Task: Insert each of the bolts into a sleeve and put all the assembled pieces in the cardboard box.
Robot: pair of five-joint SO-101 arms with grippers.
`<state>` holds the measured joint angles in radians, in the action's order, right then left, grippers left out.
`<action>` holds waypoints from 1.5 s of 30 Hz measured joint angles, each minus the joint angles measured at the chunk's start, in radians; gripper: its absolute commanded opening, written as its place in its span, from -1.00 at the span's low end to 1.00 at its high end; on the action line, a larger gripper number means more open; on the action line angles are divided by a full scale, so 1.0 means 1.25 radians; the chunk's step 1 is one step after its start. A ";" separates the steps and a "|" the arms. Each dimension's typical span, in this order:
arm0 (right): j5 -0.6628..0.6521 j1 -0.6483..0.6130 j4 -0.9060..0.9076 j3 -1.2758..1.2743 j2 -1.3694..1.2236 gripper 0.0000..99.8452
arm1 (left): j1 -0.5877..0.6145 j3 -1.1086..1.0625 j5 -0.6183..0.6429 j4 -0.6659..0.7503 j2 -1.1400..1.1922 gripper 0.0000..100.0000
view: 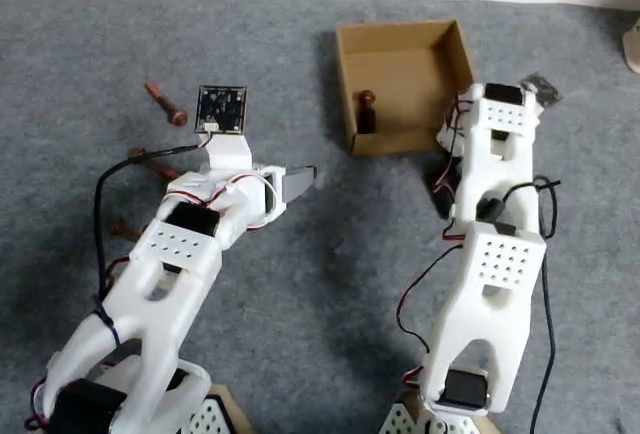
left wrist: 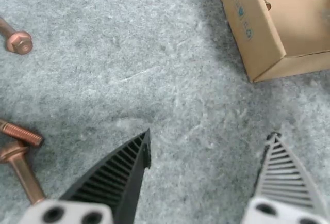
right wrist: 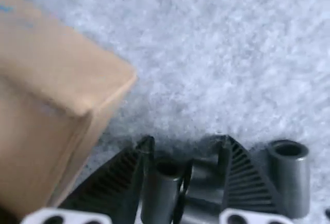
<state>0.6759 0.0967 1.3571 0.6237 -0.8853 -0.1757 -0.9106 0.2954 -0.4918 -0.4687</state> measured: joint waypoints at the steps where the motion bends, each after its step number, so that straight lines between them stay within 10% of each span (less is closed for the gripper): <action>1: 0.000 -0.002 0.000 0.001 -0.001 -0.63 | 0.000 0.000 0.000 0.000 0.000 -0.36; 40: 0.064 -0.050 0.050 0.022 0.081 -0.63 | 0.000 0.000 -0.029 0.000 0.000 -0.36; 45: 0.101 -0.047 0.018 0.033 0.022 -0.92 | 0.000 0.000 -0.029 0.000 0.000 -0.36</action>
<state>0.8017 0.0384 1.3802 0.6651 -0.8577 -0.1757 -0.9106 0.2585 -0.4918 -0.4687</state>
